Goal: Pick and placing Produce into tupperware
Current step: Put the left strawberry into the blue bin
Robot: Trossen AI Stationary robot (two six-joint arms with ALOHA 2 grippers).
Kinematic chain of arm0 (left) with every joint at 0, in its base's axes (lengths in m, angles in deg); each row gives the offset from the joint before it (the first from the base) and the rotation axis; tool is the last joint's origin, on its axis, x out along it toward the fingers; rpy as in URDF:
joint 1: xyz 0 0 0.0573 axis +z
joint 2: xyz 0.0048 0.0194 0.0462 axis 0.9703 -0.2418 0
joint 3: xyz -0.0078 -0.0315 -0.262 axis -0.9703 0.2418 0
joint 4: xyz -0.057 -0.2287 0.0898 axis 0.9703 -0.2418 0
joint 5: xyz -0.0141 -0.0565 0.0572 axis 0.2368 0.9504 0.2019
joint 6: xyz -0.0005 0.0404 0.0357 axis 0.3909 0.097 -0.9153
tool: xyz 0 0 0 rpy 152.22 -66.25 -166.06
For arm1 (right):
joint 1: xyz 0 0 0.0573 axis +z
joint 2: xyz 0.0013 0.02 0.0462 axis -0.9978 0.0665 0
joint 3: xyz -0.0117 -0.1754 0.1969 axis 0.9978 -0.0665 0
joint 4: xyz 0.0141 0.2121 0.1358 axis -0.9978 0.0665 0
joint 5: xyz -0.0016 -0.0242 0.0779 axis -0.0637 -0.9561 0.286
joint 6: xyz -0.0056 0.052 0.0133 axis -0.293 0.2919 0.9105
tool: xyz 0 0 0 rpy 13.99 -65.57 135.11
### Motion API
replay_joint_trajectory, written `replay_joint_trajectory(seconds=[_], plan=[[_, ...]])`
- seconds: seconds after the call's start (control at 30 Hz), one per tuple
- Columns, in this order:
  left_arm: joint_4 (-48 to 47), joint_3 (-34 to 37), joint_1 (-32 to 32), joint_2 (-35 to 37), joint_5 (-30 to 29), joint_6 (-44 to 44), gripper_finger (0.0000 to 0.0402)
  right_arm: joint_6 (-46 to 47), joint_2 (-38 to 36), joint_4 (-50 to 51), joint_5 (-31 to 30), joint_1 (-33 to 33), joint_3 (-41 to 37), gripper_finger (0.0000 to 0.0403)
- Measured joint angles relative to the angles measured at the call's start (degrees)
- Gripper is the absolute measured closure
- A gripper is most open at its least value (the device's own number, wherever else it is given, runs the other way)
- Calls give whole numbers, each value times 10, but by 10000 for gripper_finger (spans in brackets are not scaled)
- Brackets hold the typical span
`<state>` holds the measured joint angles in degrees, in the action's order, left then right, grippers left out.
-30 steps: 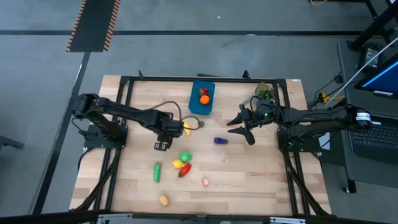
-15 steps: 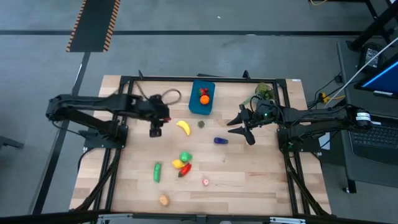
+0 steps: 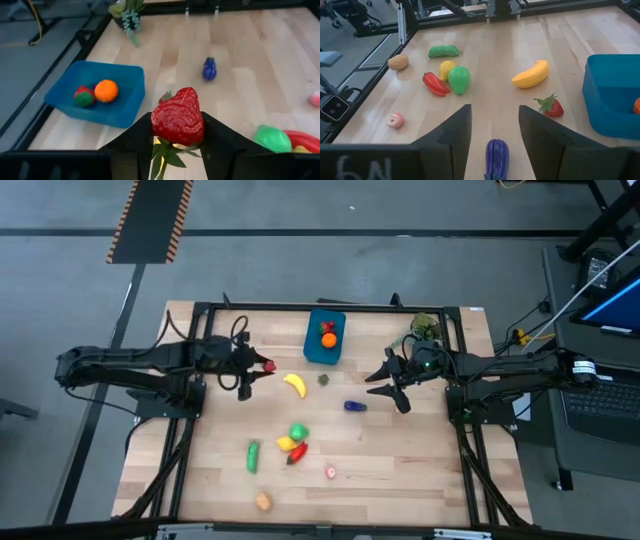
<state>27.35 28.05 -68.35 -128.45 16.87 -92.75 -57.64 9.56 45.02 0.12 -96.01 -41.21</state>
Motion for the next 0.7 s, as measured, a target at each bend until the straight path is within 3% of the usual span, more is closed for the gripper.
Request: replay_joint_trajectory(seconds=[0.43,0.7], plan=[[238,154,0,10,29,3,278,1,0,-4,-1,0,0,237],[367,200,21,10,85,4,278,0,0,-5,-2,0,0,237]])
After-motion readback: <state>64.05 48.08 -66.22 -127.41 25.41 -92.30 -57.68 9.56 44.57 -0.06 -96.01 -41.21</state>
